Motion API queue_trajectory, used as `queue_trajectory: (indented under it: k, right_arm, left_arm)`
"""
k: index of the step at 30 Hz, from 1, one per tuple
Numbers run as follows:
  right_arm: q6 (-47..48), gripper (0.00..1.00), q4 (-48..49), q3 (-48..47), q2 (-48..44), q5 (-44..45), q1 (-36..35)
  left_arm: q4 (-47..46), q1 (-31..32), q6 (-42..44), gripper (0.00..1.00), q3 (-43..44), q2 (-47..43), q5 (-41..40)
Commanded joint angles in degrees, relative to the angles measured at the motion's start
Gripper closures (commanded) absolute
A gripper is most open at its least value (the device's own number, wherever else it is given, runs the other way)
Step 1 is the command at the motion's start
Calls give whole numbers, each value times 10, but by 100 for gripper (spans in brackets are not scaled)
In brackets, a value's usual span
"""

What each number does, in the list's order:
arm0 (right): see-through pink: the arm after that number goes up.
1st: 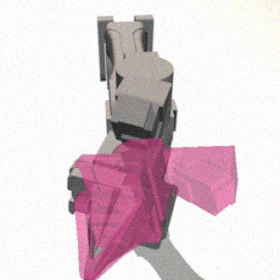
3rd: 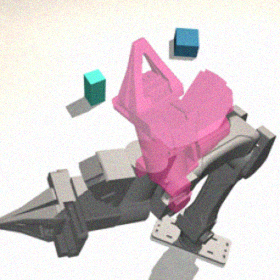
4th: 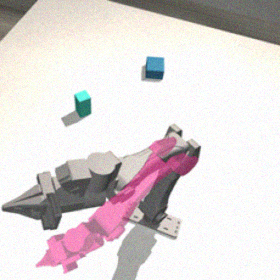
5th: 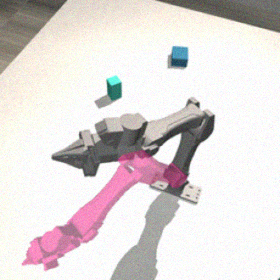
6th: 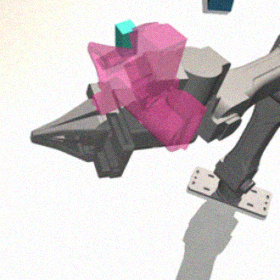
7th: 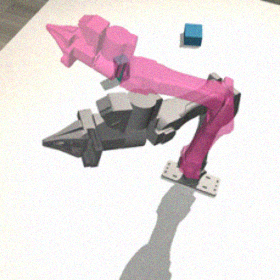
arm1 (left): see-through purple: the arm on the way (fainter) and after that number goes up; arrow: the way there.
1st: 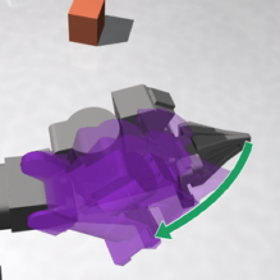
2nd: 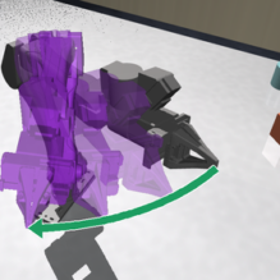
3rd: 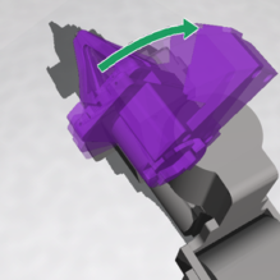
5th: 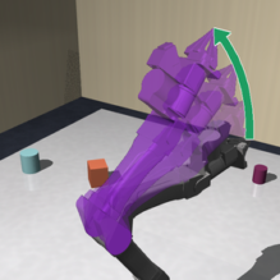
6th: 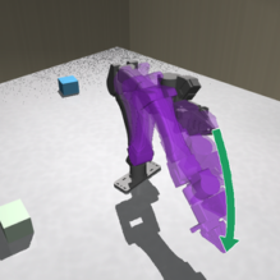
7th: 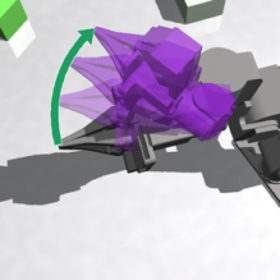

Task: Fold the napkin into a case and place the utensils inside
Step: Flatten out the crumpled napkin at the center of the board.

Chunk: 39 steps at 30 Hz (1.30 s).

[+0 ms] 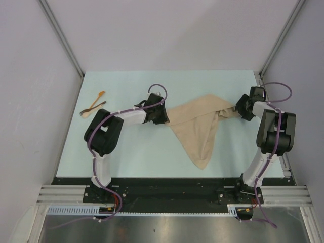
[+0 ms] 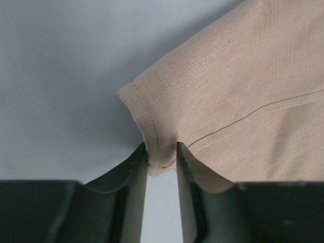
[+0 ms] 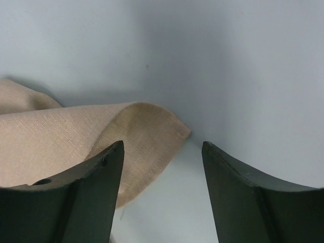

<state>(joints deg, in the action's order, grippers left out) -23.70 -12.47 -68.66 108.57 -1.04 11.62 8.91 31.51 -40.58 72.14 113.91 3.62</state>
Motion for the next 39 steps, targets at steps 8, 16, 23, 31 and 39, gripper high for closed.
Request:
queue_trajectory:
  k: [8, 16, 23, 31, 39]
  right_arm:
    - [-75, 35, -5, 76, -48, -2, 2]
    - [-123, 49, 82, 73, -6, -50, 5]
    - [-48, 100, 86, 22, -51, -12, 10]
    - [44, 100, -17, 53, -423, 46, -24]
    - [57, 100, -140, 48, -733, -55, -33]
  left_arm:
    - [-18, -7, 8, 93, -6, -43, 38]
    - [-28, -13, 1, 100, -13, -88, 103]
    - [6, -53, -20, 100, 14, -205, 169]
    - [108, -119, -30, 100, 87, -411, 162]
    - [172, -134, -24, 100, 80, -662, 97]
